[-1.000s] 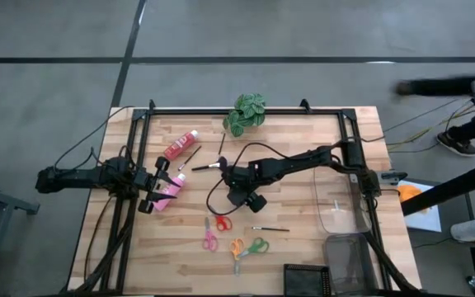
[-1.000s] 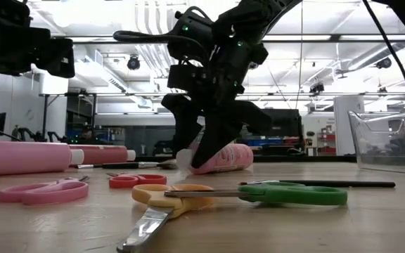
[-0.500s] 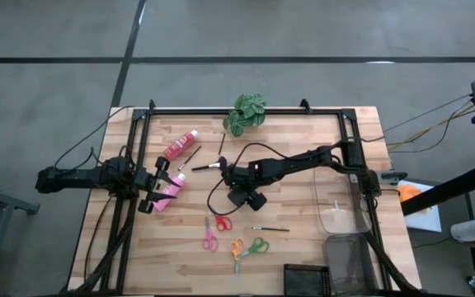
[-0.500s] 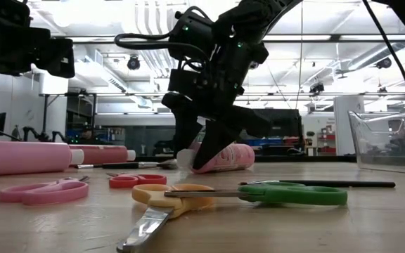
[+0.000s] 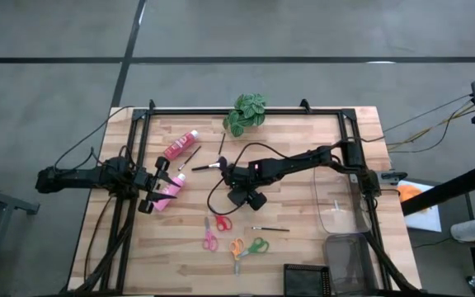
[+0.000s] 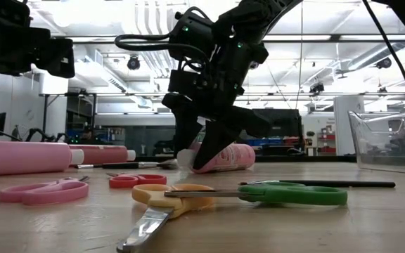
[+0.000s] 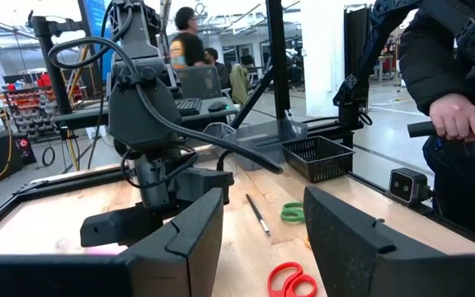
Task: Pick & Place Paint Supplies
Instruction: Put the pink paint bottle into the transparent bin
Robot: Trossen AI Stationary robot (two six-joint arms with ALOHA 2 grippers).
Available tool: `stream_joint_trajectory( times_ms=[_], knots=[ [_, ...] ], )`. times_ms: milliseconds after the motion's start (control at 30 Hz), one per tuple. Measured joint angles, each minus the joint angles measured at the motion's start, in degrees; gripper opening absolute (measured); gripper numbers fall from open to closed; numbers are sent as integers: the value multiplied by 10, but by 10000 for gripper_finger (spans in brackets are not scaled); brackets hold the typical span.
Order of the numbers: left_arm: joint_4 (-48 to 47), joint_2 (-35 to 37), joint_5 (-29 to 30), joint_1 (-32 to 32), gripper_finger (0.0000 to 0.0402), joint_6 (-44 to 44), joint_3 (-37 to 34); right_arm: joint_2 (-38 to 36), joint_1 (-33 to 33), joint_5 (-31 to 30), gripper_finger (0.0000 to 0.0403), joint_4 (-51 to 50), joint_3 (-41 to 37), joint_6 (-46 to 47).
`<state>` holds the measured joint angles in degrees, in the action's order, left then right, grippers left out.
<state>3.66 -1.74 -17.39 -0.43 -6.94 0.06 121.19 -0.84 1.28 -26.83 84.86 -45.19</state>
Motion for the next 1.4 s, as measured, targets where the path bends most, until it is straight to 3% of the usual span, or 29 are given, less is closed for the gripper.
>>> stream_joint_trajectory(
  times_ms=[467, 1400],
  knots=[
    [0, 0, 0, 0, 169, 0, 0, -20, 11, -16, 219, -104, 0, 59],
    [0, 0, 0, 0, 169, 0, 0, -40, -9, -24, 219, -97, -9, 2]
  ],
)
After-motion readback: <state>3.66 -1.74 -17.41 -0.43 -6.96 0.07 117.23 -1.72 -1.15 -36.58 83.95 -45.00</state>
